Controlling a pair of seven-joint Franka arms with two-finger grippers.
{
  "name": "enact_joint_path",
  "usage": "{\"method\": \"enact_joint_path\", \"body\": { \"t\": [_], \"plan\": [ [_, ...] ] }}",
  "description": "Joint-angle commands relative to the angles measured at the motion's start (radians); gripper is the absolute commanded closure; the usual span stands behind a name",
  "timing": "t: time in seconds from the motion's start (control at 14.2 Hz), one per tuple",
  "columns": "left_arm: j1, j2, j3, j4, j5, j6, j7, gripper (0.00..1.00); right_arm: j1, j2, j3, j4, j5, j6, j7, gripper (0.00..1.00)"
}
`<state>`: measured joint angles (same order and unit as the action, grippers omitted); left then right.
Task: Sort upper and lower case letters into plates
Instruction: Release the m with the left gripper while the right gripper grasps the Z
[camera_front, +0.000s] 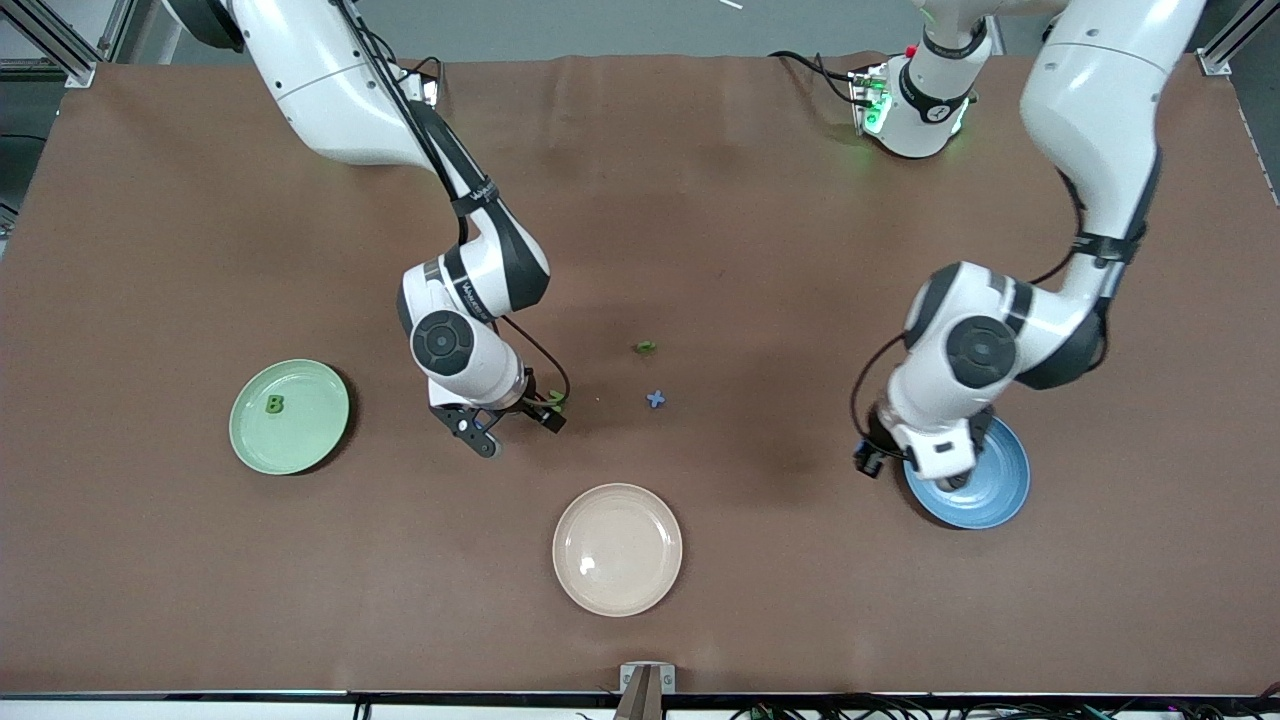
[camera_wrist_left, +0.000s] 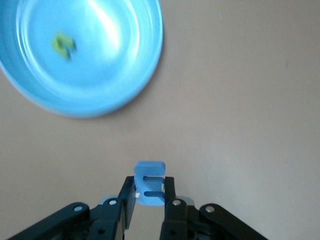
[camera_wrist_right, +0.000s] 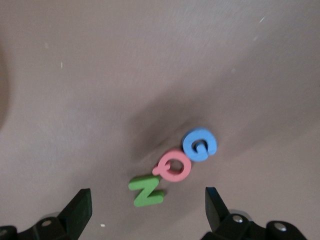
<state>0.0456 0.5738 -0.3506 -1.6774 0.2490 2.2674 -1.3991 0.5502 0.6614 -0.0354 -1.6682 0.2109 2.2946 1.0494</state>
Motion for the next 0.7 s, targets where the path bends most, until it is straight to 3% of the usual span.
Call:
{"method": "enact_joint_path", "body": {
  "t": [0.0, 0.28, 0.49, 0.63],
  "plan": [
    [0.063, 0.017, -0.01, -0.002, 0.015, -0.019, 0.124, 0.99, 0.03, 0.026, -0.009, 0.016, 0.042, 0.012, -0.029, 0.0],
    [0.172, 0.058, -0.007, -0.002, 0.042, -0.019, 0.267, 0.91, 0.056, 0.053, -0.011, 0.013, 0.045, 0.017, -0.02, 0.01],
    [0.221, 0.09, -0.001, 0.001, 0.053, 0.018, 0.307, 0.74, 0.065, 0.076, -0.011, 0.015, 0.042, 0.037, -0.02, 0.02],
    [0.237, 0.09, -0.001, -0.004, 0.079, 0.029, 0.307, 0.48, 0.066, 0.083, -0.011, 0.018, 0.041, 0.037, -0.02, 0.05]
  ]
}}
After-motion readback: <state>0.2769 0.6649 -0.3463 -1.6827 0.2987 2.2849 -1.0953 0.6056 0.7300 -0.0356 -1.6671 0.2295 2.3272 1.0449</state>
